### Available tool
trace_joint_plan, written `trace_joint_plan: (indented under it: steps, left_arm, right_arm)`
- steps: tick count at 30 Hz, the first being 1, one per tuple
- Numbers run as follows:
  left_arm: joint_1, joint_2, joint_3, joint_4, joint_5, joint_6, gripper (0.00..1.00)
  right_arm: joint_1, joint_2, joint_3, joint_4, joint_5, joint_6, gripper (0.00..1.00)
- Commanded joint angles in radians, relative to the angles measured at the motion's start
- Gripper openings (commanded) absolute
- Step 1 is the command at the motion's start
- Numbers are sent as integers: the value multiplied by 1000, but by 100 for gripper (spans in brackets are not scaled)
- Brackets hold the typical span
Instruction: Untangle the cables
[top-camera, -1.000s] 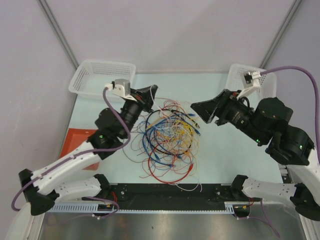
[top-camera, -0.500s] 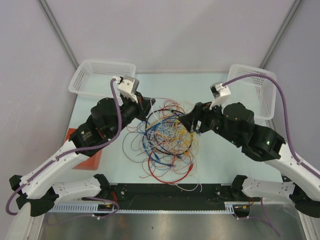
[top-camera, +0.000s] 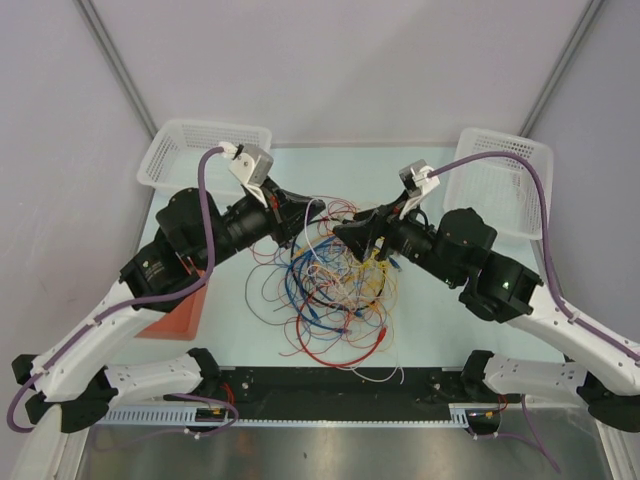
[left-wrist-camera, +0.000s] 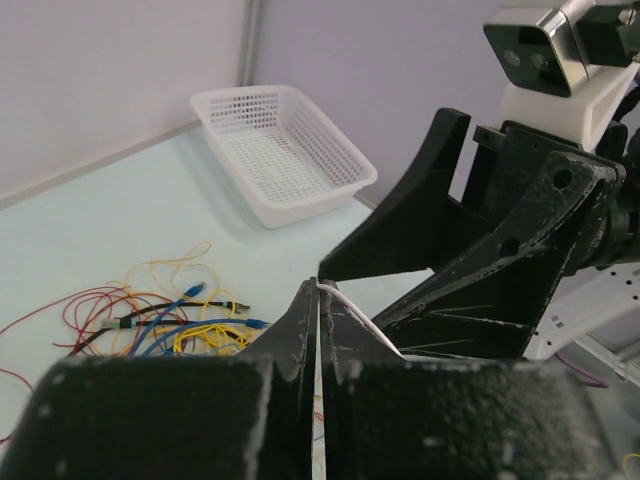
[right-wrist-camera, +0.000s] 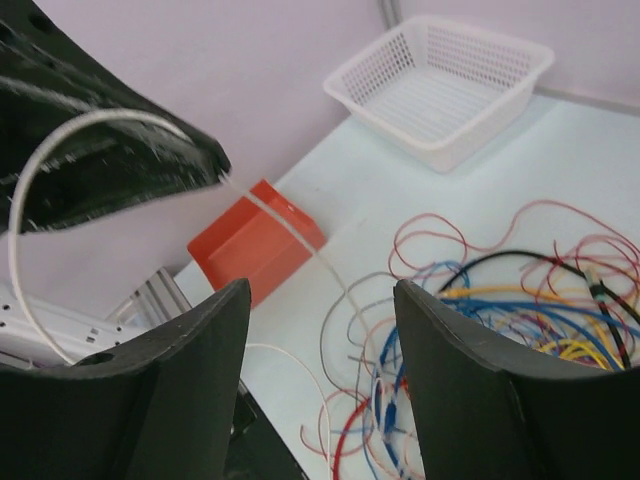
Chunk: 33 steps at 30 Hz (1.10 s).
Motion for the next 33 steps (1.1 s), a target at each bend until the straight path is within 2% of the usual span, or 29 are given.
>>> trace_joint_plan:
  steps: [1,5,8,10,13,14,16,18,20,21,22,24,25,26,29,32,33]
  left_arm:
    - [5,-13,36,20,92,-35,0]
    - [5,-29,29,25,103,-37,0]
    - [5,-39,23,23,98,-34,0]
    - [3,-44,17,20,97,-31,0]
    - [5,-49,5,20,97,-26,0]
    - [5,-50,2,20,92,-26,0]
    - [5,-56,-15,19,77,-23,0]
    - [5,-62,-30,19,43,-22,0]
    - [5,-73,-61,20,-1,-22,6]
    - [5,-78,-72,19,-14,-22,10]
    - [5,-81,-96,19,-46,-26,39]
    - [3,-84,-119,14,-115,-37,72]
    - [5,-82,-139,2,-147,-54,93]
    - [5,-84,-148,-4,-173,-61,99]
    - [5,-81,-188,-26,-250,-80,100]
    - [3,-75,-222,-64,-325,-104,99]
    - [5,-73,-237,-93,-350,-115,100]
  right_arm:
    - [4,35,-3,209,-58,-52,64]
    - [4,83,-3,290,-100,-42,62]
    - [4,124,-4,321,-126,-29,56]
    - [6,134,-4,330,-126,-21,46]
    - [9,135,-6,332,-121,-23,26]
    - [9,129,-7,330,-117,-23,13]
    - [9,105,-9,318,-83,-19,0]
    - [11,68,-9,298,-59,-13,0]
    - [11,40,-7,281,-22,-6,0]
    - [9,10,-7,272,-11,0,0]
    - [11,-7,-9,261,18,2,0]
    - [9,-35,-1,205,71,8,0]
    - [4,-56,3,188,92,7,0]
    - [-6,-64,13,166,109,-1,0]
    - [-41,-70,65,77,167,-7,0]
    - [-147,-55,137,-4,181,0,0]
    - [-223,-49,163,-42,158,14,0]
